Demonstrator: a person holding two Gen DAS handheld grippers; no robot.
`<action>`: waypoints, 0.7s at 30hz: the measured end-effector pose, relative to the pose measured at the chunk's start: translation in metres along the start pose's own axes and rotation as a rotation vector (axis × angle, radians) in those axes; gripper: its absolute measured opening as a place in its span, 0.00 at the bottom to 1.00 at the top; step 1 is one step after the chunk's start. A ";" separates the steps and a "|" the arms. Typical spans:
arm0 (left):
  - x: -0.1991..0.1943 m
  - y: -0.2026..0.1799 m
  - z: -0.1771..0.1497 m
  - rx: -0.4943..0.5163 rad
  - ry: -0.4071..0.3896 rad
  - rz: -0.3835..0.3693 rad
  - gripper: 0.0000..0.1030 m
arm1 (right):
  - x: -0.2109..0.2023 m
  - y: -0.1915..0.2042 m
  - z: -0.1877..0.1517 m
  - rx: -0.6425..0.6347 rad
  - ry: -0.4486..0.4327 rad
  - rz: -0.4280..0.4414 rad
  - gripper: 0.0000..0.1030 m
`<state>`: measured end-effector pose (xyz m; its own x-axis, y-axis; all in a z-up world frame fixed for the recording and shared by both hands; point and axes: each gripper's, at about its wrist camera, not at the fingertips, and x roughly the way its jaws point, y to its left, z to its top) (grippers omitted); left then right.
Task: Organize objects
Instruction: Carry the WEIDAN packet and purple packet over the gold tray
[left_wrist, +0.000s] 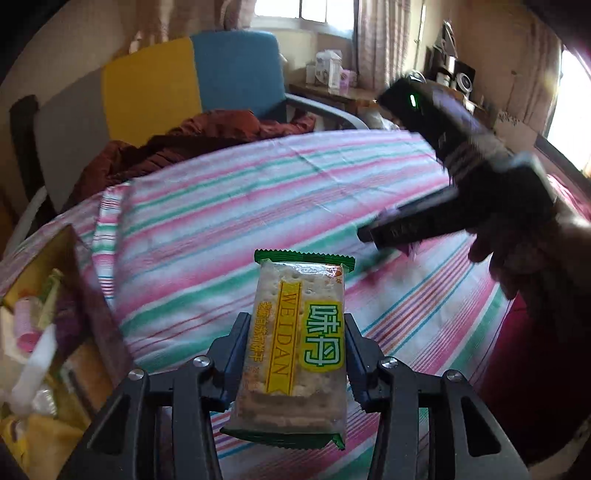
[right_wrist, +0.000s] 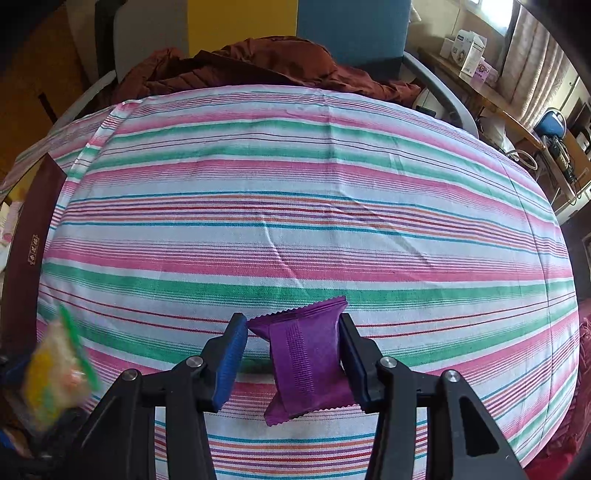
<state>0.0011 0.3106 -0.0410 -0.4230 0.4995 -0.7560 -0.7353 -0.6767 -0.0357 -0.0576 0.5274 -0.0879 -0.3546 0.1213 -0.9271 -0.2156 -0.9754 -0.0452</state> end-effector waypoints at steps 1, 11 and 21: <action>-0.010 0.006 0.001 -0.015 -0.020 0.014 0.46 | 0.000 -0.001 0.001 -0.009 -0.001 -0.001 0.48; -0.077 0.046 -0.012 -0.106 -0.122 0.127 0.46 | -0.013 0.010 -0.002 -0.028 -0.017 0.008 0.48; -0.104 0.082 -0.033 -0.192 -0.147 0.182 0.47 | -0.032 0.048 -0.007 -0.054 -0.013 0.070 0.48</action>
<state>0.0025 0.1854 0.0133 -0.6212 0.4237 -0.6592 -0.5324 -0.8455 -0.0417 -0.0504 0.4758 -0.0630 -0.3792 0.0551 -0.9237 -0.1408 -0.9900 -0.0012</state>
